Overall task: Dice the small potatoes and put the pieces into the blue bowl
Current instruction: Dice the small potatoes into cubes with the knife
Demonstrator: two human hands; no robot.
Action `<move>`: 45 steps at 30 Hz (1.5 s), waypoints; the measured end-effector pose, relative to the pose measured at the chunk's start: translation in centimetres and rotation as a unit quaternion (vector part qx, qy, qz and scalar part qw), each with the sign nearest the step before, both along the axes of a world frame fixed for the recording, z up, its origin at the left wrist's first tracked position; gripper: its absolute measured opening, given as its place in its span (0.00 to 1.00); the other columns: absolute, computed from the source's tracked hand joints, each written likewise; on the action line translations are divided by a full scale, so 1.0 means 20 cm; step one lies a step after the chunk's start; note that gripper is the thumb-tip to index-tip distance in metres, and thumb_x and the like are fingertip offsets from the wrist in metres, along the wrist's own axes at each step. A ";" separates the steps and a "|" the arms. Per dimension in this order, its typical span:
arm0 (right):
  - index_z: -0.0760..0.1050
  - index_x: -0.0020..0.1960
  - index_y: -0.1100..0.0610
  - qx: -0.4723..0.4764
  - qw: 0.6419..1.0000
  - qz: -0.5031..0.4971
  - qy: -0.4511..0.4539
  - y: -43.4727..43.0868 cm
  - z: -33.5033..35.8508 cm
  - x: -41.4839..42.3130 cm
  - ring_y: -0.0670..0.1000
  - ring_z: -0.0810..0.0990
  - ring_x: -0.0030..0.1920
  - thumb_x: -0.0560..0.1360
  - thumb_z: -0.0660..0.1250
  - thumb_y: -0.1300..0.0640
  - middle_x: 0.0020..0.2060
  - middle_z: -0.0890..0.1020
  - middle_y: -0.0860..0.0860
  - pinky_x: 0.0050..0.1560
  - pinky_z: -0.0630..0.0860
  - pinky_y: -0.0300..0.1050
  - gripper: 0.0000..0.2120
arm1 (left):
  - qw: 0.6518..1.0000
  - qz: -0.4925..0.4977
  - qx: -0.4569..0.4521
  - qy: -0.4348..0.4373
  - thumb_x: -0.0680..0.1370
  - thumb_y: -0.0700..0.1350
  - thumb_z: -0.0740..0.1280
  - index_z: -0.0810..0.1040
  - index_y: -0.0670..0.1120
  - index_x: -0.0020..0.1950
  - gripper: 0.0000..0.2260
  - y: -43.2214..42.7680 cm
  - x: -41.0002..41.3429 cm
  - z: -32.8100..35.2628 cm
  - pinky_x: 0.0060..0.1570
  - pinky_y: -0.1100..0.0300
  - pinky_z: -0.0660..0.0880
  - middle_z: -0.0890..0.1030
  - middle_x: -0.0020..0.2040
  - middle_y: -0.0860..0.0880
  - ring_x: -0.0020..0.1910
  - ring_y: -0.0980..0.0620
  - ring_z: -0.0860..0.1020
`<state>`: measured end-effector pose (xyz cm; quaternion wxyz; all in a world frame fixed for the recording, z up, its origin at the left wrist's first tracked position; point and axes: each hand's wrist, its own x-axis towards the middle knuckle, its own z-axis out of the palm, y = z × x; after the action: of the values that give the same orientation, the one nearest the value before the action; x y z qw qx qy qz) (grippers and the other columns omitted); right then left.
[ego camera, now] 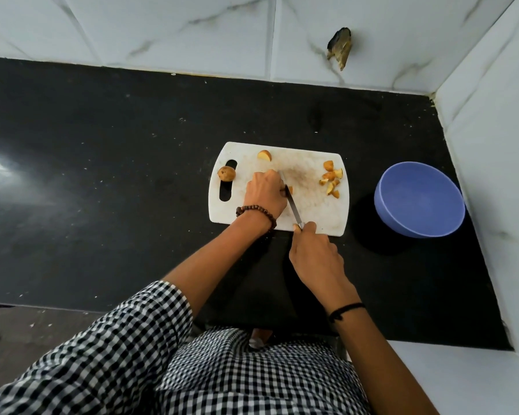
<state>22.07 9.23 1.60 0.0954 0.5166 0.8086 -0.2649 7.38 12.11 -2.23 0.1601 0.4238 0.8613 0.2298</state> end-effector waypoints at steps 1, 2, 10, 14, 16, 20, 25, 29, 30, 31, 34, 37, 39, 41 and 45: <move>0.67 0.58 0.58 0.000 1.000 0.002 -0.003 -0.01 0.00 0.01 0.61 0.79 0.52 0.86 0.48 0.48 0.51 0.78 0.58 0.46 0.74 0.55 0.16 | 1.000 0.001 0.001 -0.004 0.76 0.42 0.68 0.82 0.43 0.52 0.07 0.00 0.00 0.00 0.50 0.50 0.78 0.83 0.47 0.46 0.48 0.46 0.79; 0.67 0.59 0.58 -0.001 1.000 0.004 -0.006 -0.01 0.01 0.03 0.61 0.79 0.52 0.86 0.48 0.47 0.51 0.78 0.58 0.46 0.75 0.55 0.17 | 1.000 0.000 0.001 -0.007 0.76 0.42 0.68 0.83 0.42 0.51 0.07 0.00 0.00 0.01 0.50 0.50 0.78 0.83 0.47 0.46 0.48 0.46 0.79; 0.67 0.59 0.56 -0.043 0.998 0.011 -0.044 -0.02 0.10 0.17 0.56 0.79 0.50 0.86 0.46 0.45 0.51 0.77 0.55 0.49 0.77 0.53 0.17 | 1.000 -0.009 0.018 -0.021 0.76 0.41 0.69 0.85 0.42 0.50 0.07 -0.03 0.00 0.05 0.49 0.52 0.80 0.84 0.46 0.45 0.47 0.47 0.80; 0.67 0.56 0.54 -0.045 0.997 0.028 -0.064 0.01 0.15 0.23 0.53 0.77 0.45 0.85 0.46 0.44 0.45 0.75 0.52 0.43 0.74 0.50 0.17 | 0.999 -0.007 0.023 -0.036 0.76 0.42 0.69 0.84 0.43 0.51 0.07 -0.04 0.00 0.07 0.50 0.53 0.79 0.84 0.47 0.45 0.47 0.48 0.80; 0.68 0.56 0.55 -0.052 0.996 0.030 -0.069 0.02 0.17 0.25 0.50 0.75 0.41 0.85 0.47 0.43 0.44 0.75 0.52 0.39 0.70 0.47 0.18 | 0.999 -0.010 0.020 -0.030 0.77 0.42 0.68 0.83 0.43 0.53 0.07 -0.05 0.00 0.08 0.51 0.53 0.79 0.83 0.48 0.45 0.48 0.47 0.80; 0.70 0.54 0.55 -0.058 0.998 0.010 -0.037 0.00 0.16 0.28 0.48 0.75 0.36 0.85 0.48 0.43 0.41 0.77 0.52 0.35 0.69 0.45 0.19 | 0.998 -0.029 0.025 -0.042 0.77 0.37 0.66 0.84 0.46 0.52 0.09 -0.07 0.01 0.09 0.52 0.54 0.79 0.83 0.50 0.46 0.48 0.49 0.80; 0.71 0.53 0.55 -0.046 0.998 -0.027 0.015 -0.02 0.12 0.28 0.48 0.76 0.36 0.85 0.48 0.42 0.40 0.76 0.51 0.34 0.68 0.44 0.20 | 0.999 -0.019 0.008 -0.038 0.74 0.38 0.67 0.84 0.42 0.45 0.06 -0.09 0.01 0.10 0.46 0.54 0.80 0.83 0.46 0.47 0.44 0.49 0.80; 0.71 0.52 0.55 -0.055 0.997 -0.043 0.024 -0.01 0.10 0.25 0.47 0.76 0.37 0.85 0.49 0.42 0.40 0.76 0.51 0.34 0.68 0.43 0.19 | 0.999 -0.015 -0.019 -0.030 0.73 0.40 0.68 0.82 0.42 0.45 0.04 -0.11 -0.01 0.11 0.42 0.56 0.79 0.81 0.46 0.45 0.43 0.48 0.79; 0.71 0.52 0.55 -0.060 0.997 -0.047 0.022 0.00 0.09 0.24 0.47 0.77 0.37 0.85 0.49 0.42 0.40 0.76 0.51 0.35 0.69 0.43 0.19 | 0.999 -0.021 -0.016 -0.030 0.73 0.42 0.69 0.81 0.42 0.47 0.05 -0.11 -0.02 0.10 0.44 0.56 0.78 0.80 0.47 0.46 0.44 0.49 0.78; 0.71 0.52 0.55 -0.061 0.997 -0.051 0.023 0.00 0.09 0.23 0.48 0.77 0.39 0.85 0.49 0.41 0.41 0.77 0.51 0.36 0.71 0.44 0.20 | 0.999 -0.033 -0.012 -0.029 0.73 0.43 0.70 0.80 0.43 0.50 0.08 -0.11 -0.02 0.10 0.46 0.56 0.78 0.79 0.48 0.47 0.46 0.49 0.78; 0.71 0.52 0.55 -0.063 0.995 -0.059 0.040 0.00 0.09 0.22 0.50 0.79 0.42 0.84 0.49 0.41 0.42 0.77 0.52 0.41 0.75 0.48 0.21 | 0.997 -0.075 -0.002 -0.037 0.74 0.46 0.72 0.80 0.46 0.56 0.12 -0.09 -0.03 0.09 0.50 0.57 0.78 0.80 0.50 0.47 0.48 0.50 0.78; 0.71 0.54 0.54 -0.066 0.994 -0.065 0.062 0.00 0.08 0.20 0.52 0.80 0.44 0.84 0.49 0.39 0.44 0.77 0.53 0.43 0.76 0.52 0.21 | 0.996 -0.076 0.001 -0.053 0.75 0.43 0.71 0.82 0.45 0.55 0.09 -0.08 -0.03 0.09 0.52 0.59 0.78 0.82 0.49 0.46 0.48 0.51 0.80; 0.71 0.53 0.54 -0.068 0.991 -0.075 0.085 0.00 0.06 0.19 0.55 0.80 0.46 0.83 0.49 0.38 0.44 0.78 0.54 0.45 0.78 0.55 0.21 | 0.995 -0.059 0.011 -0.083 0.74 0.42 0.72 0.82 0.44 0.53 0.08 -0.07 -0.03 0.10 0.53 0.58 0.79 0.83 0.48 0.47 0.47 0.52 0.81; 0.72 0.53 0.55 -0.073 0.988 -0.088 0.101 0.00 0.05 0.17 0.55 0.80 0.46 0.83 0.50 0.38 0.44 0.79 0.54 0.43 0.76 0.53 0.22 | 0.993 -0.046 0.021 -0.110 0.74 0.41 0.73 0.83 0.43 0.52 0.08 -0.06 -0.02 0.10 0.54 0.58 0.79 0.84 0.47 0.47 0.47 0.53 0.81; 0.72 0.53 0.56 -0.074 0.983 -0.106 0.131 0.01 0.03 0.12 0.53 0.80 0.44 0.84 0.50 0.39 0.46 0.78 0.55 0.40 0.74 0.48 0.22 | 0.990 -0.023 0.039 -0.135 0.73 0.40 0.73 0.83 0.43 0.51 0.08 -0.04 -0.01 0.11 0.53 0.61 0.78 0.84 0.46 0.47 0.46 0.54 0.81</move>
<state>24.52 9.34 2.20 -0.0020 0.5522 0.7328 -0.3977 7.15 11.23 -0.12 0.2633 0.4150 0.8121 0.3147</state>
